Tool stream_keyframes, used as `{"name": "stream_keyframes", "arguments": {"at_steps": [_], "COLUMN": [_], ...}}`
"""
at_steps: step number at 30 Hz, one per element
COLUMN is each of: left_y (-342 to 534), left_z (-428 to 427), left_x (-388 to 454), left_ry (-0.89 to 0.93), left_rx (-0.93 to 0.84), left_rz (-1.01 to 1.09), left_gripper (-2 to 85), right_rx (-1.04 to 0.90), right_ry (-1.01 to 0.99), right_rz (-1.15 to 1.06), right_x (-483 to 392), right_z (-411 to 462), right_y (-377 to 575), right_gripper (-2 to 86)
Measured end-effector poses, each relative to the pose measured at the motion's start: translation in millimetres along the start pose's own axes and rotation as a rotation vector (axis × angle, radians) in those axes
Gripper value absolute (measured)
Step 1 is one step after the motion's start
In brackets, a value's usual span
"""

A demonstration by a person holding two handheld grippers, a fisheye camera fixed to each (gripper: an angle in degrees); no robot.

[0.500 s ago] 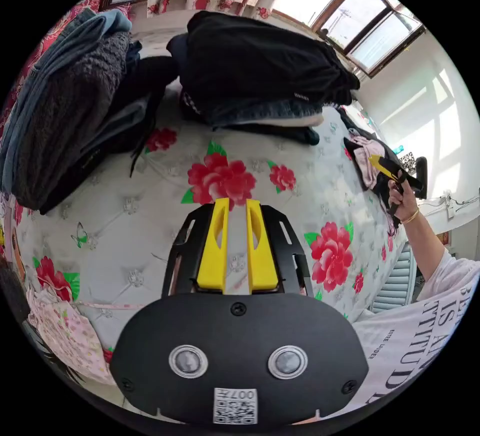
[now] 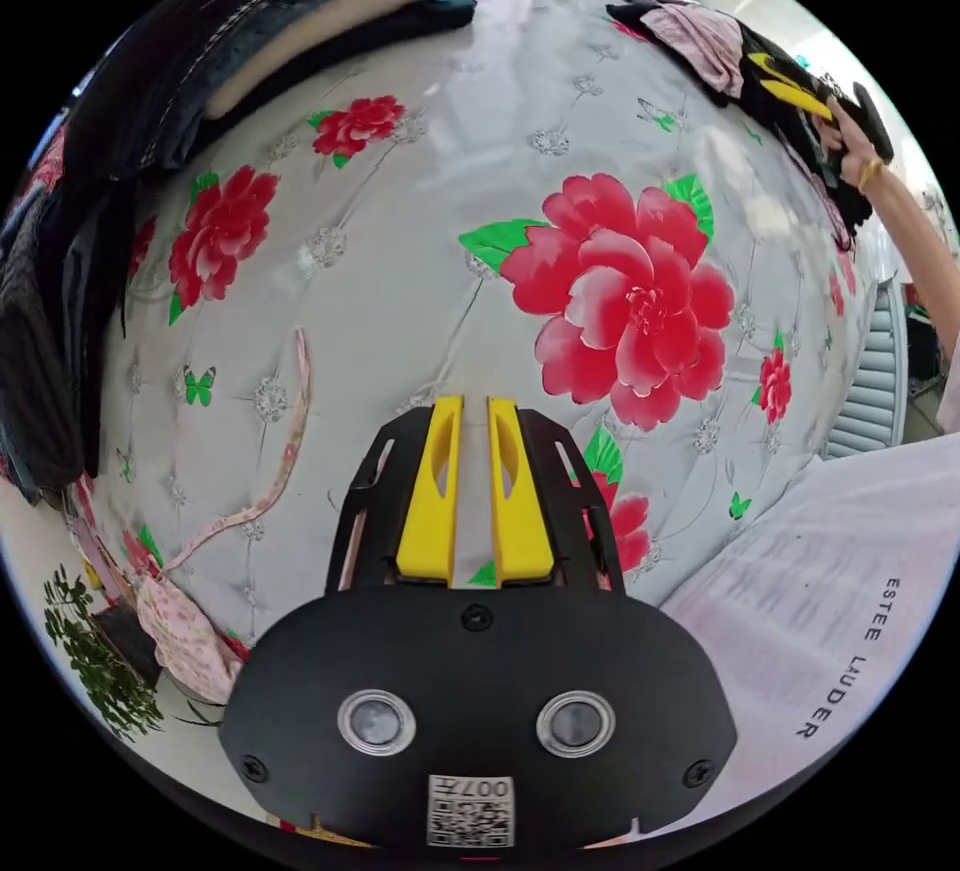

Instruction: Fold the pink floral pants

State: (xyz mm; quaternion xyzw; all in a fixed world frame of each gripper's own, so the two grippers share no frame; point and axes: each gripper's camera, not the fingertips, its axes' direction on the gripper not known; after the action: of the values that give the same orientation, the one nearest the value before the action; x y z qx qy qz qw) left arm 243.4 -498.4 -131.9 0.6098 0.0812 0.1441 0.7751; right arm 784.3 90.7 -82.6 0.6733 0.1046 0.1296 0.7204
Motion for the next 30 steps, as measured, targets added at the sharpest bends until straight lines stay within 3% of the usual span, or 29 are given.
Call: {"name": "stream_keyframes", "arguments": {"at_steps": [5,9,13,17,24,28,30], "left_y": [4,24,47,81,179,245,270], "left_z": [-8,-20,-43,-88,-172,-200,-217], "left_x": [22,18,7,3,-35,-70,-76], "left_ry": [-0.09,-0.08,-0.036,0.081,0.265,0.427,0.485], "left_rx": [0.002,0.06,0.102,0.246,0.469,0.577,0.636], "left_rz": [0.081,0.046,-0.053,-0.049,-0.077,-0.122,-0.072], "left_gripper": [3.8,3.0,0.6,-0.7,0.5,5.6,7.9], "right_rx": [-0.223,-0.11,0.012,0.141,0.081,0.084,-0.032], "right_ry": [0.037,-0.263,-0.242,-0.761,-0.628,-0.743,-0.777], "right_rz": [0.135,0.103,-0.034,0.029,-0.319,-0.394,-0.601], "right_x": [-14,-45,-108,-116,-361,-461,-566], "right_z": [83,27,-80,-195,-308,-336,-344], "right_y": [-38,-18,23,72,214,279,323], "right_gripper": [6.8,2.9,1.0,0.1,-0.2,-0.3,-0.3]}}
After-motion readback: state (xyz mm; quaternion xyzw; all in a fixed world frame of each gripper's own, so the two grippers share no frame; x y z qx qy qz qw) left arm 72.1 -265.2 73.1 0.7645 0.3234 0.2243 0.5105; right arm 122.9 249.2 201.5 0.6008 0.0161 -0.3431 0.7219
